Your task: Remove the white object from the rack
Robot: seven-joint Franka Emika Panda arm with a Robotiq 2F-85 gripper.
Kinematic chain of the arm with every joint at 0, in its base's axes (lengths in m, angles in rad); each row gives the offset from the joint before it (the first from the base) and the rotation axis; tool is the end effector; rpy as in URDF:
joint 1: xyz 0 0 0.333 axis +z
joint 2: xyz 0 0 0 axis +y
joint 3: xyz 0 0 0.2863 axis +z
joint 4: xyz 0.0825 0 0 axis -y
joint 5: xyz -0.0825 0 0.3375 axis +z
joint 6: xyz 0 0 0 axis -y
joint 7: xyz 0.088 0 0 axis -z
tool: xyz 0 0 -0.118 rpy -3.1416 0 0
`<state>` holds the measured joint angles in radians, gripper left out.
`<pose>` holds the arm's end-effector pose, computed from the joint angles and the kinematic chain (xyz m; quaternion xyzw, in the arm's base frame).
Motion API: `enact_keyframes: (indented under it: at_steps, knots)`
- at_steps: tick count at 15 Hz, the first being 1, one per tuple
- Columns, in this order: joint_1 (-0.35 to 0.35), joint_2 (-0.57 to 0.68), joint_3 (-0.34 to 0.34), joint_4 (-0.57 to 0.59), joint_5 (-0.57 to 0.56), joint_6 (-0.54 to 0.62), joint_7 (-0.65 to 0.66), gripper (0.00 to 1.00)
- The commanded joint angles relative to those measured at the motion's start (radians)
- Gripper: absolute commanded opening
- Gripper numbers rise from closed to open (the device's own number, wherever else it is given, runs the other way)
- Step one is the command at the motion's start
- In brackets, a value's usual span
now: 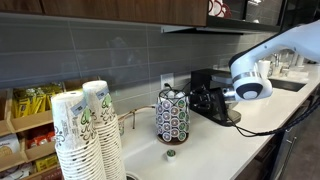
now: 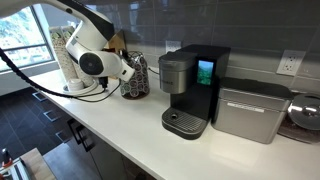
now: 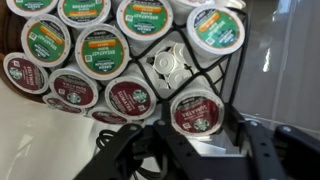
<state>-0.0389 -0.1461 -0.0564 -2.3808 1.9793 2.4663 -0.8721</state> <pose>0.4720 -0.0407 0.3961 -0.7252 0.3384 -0.3312 0.4999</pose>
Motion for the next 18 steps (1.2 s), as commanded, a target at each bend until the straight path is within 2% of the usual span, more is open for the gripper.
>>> enact_keyframes:
  at_steps: [1,4,9,18]
  knots:
    - [-0.018,0.012,0.013,0.003,0.034,-0.02,0.001,0.48]
    - [-0.023,0.004,0.01,-0.001,0.04,-0.022,0.001,0.47]
    - [-0.033,-0.01,0.006,-0.009,0.038,-0.022,0.006,0.4]
    - [-0.046,-0.016,0.003,-0.017,-0.056,-0.025,0.091,0.3]
